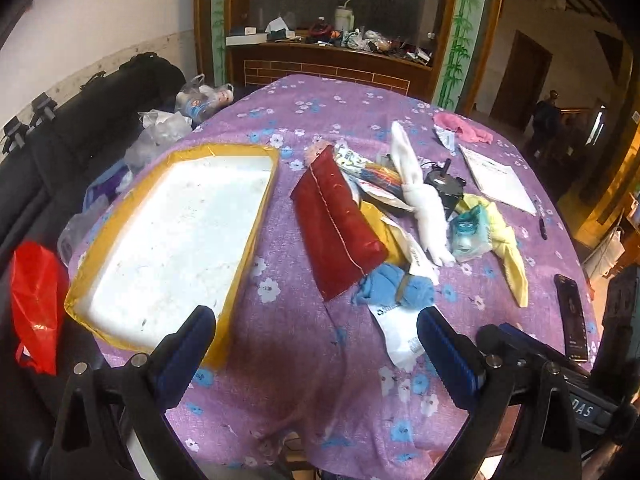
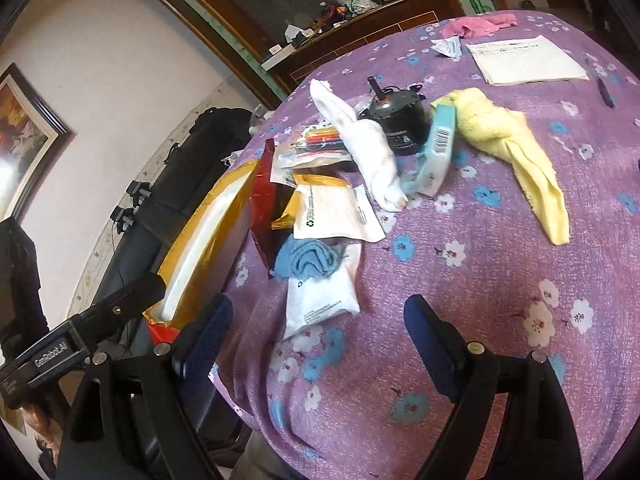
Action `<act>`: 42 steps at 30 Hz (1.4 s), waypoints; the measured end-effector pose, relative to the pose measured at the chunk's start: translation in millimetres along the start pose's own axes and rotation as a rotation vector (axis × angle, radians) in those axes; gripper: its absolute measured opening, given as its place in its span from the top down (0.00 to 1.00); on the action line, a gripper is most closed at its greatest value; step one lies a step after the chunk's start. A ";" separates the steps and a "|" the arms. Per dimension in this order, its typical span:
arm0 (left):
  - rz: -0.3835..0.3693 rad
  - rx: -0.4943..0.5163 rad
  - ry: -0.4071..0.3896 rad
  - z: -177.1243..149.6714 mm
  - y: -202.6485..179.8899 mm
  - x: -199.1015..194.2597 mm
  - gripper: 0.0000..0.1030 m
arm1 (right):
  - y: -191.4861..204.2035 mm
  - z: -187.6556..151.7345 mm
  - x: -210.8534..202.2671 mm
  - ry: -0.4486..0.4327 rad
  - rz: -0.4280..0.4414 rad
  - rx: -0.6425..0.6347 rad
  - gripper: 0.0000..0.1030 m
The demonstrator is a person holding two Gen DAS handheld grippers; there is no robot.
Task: Organize soft objects
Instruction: 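Grasp the red pouch with the left gripper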
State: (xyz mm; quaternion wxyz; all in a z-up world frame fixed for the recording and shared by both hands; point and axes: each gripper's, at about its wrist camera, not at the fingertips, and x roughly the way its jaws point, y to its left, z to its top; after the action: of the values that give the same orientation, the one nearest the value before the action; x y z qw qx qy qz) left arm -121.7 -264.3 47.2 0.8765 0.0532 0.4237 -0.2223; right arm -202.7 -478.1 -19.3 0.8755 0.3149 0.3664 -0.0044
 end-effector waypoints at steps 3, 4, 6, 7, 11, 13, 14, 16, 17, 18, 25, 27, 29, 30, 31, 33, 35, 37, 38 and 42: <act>-0.015 -0.015 0.032 6.6 5.2 13.2 0.01 | -9.4 2.4 4.4 -0.008 -0.001 0.018 0.15; -0.020 -0.015 0.040 9.1 5.7 17.6 0.01 | -12.3 5.0 7.1 -0.008 -0.001 0.029 0.15; -0.017 -0.008 0.053 13.6 6.6 26.7 0.01 | -16.2 9.3 11.7 -0.004 -0.001 0.045 0.16; -0.019 -0.003 0.054 15.7 7.7 30.1 0.01 | -17.3 13.1 14.9 0.001 -0.002 0.048 0.16; -0.036 -0.014 0.068 24.2 13.4 44.9 0.01 | -16.6 25.9 25.8 0.009 -0.011 0.026 0.16; -0.030 -0.014 0.072 29.7 14.4 52.0 0.01 | -17.1 31.4 33.9 0.021 0.001 0.020 0.16; -0.030 -0.015 0.070 32.3 14.7 53.9 0.01 | -17.3 34.0 37.9 0.025 0.010 0.016 0.16; -0.025 -0.028 0.075 38.5 15.5 58.5 0.01 | -16.9 37.2 44.8 0.037 0.028 0.013 0.16; -0.030 -0.034 0.079 41.8 15.5 60.3 0.01 | -16.6 38.5 48.1 0.045 0.040 0.011 0.16; -0.037 -0.035 0.080 44.5 14.6 61.8 0.01 | -15.9 40.0 51.3 0.051 0.053 0.007 0.16; -0.003 -0.052 0.112 68.6 0.4 87.9 0.01 | -18.8 58.6 74.2 0.070 0.091 0.010 0.16; -0.013 -0.038 0.140 76.9 -7.7 99.2 0.01 | -19.3 61.1 77.9 0.078 0.094 0.004 0.16; -0.035 -0.039 0.156 86.4 -13.2 109.2 0.01 | -20.3 62.5 80.1 0.091 0.090 0.002 0.16; -0.030 -0.041 0.166 90.9 -15.9 114.9 0.01 | -19.4 62.8 81.5 0.099 0.083 -0.007 0.16; -0.021 -0.033 0.167 94.4 -19.2 120.2 0.03 | -19.2 63.4 82.4 0.104 0.073 -0.013 0.16; 0.003 0.016 0.165 98.3 -27.3 128.7 0.14 | -19.5 64.7 83.6 0.115 0.059 -0.022 0.16; 0.019 0.036 0.205 98.3 -27.8 139.2 0.36 | -18.0 66.6 84.4 0.121 0.049 -0.029 0.16; -0.002 0.012 0.231 96.1 -22.0 142.5 0.54 | -15.0 68.3 83.2 0.118 0.047 -0.036 0.16; -0.036 -0.010 0.228 94.2 -16.4 141.0 0.61 | -13.5 68.6 82.7 0.116 0.047 -0.045 0.16; -0.070 -0.051 0.176 86.2 -3.2 124.1 0.76 | -2.2 69.3 89.3 0.112 0.013 -0.076 0.16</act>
State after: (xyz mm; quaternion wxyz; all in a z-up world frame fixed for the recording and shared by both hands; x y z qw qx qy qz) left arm 6.1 -334.3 7.2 0.8287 0.0353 0.5062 -0.2364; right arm -93.6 -498.4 -41.1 0.8650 0.2835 0.4126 0.0330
